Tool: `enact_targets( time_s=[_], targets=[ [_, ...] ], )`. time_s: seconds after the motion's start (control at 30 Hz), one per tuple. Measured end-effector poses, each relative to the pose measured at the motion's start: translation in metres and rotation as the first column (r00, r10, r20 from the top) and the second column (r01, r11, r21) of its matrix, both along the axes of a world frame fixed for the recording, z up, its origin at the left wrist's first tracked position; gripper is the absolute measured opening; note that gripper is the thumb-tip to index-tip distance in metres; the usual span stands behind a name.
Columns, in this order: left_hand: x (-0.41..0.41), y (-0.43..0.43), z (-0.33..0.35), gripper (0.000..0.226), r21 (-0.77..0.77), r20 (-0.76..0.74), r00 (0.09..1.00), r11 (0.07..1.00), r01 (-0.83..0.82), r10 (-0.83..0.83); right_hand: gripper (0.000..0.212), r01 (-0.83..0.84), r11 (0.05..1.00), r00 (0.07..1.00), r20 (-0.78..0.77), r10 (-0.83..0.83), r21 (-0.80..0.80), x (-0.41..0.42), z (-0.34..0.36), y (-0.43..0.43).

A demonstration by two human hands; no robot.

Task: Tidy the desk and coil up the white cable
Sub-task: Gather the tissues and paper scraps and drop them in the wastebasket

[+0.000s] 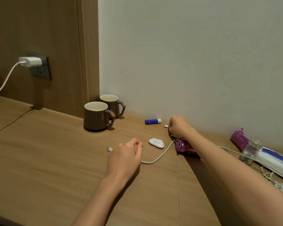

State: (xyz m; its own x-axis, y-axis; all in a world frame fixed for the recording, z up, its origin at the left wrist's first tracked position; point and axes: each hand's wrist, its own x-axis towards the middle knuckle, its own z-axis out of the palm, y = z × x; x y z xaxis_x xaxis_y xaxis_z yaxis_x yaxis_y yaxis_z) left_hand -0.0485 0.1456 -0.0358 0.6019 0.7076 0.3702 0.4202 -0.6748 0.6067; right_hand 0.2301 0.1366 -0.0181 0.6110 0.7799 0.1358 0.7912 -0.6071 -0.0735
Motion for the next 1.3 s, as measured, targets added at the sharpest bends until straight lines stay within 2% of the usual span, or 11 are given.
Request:
enact_targets(
  time_s=[0.17, 0.3, 0.47, 0.6, 0.83, 0.93, 1.03, 1.1, 1.2, 1.3],
  targets=[
    [-0.003, 0.000, 0.000, 0.023, 0.027, -0.026, 1.000, 1.000, -0.001, 0.002, 0.010, -0.067, 0.990, 0.991, 0.109, 0.081, -0.124, -0.011, 0.008, 0.000],
    [-0.002, -0.001, 0.001, 0.021, -0.013, -0.024, 1.000, 1.000, 0.020, -0.021, 0.011, -0.067, 0.988, 0.986, 0.141, 0.087, -0.141, -0.011, 0.008, -0.001],
    [-0.001, 0.000, 0.001, 0.019, -0.030, -0.018, 0.999, 0.999, 0.039, -0.039, 0.023, -0.083, 0.993, 0.997, -0.003, 0.083, -0.079, -0.003, 0.007, -0.001],
    [-0.002, 0.001, 0.001, 0.020, -0.033, -0.020, 0.999, 0.998, 0.044, -0.045, 0.019, -0.076, 0.997, 0.992, -0.098, 0.074, -0.019, 0.003, 0.005, 0.003],
    [-0.002, 0.002, 0.002, 0.019, -0.018, 0.003, 0.999, 0.999, 0.037, -0.037, 0.018, -0.143, 0.987, 0.986, 0.075, 0.149, -0.078, 0.000, 0.005, 0.007],
    [-0.002, 0.003, 0.001, 0.020, -0.005, 0.001, 0.999, 0.999, 0.034, -0.034, 0.018, -0.166, 0.979, 0.980, 0.095, 0.177, -0.116, 0.001, 0.005, 0.007],
    [-0.002, 0.004, 0.000, 0.020, 0.000, 0.007, 0.999, 0.999, 0.035, -0.035, 0.022, -0.188, 0.976, 0.978, 0.070, 0.197, -0.113, 0.004, 0.006, 0.003],
    [0.000, 0.004, 0.000, 0.019, 0.004, 0.011, 0.999, 0.999, 0.036, -0.036, 0.026, -0.205, 0.977, 0.978, 0.032, 0.207, -0.052, 0.005, 0.007, -0.001],
    [0.002, 0.005, 0.000, 0.019, 0.016, 0.007, 0.999, 0.999, 0.040, -0.040, 0.033, -0.213, 0.976, 0.968, -0.131, 0.216, 0.036, 0.006, 0.008, -0.003],
    [0.000, 0.006, -0.002, 0.019, 0.032, -0.004, 0.999, 0.999, 0.038, -0.038, 0.029, -0.244, 0.969, 0.938, -0.245, 0.245, 0.035, 0.009, 0.011, -0.002]
  ],
)
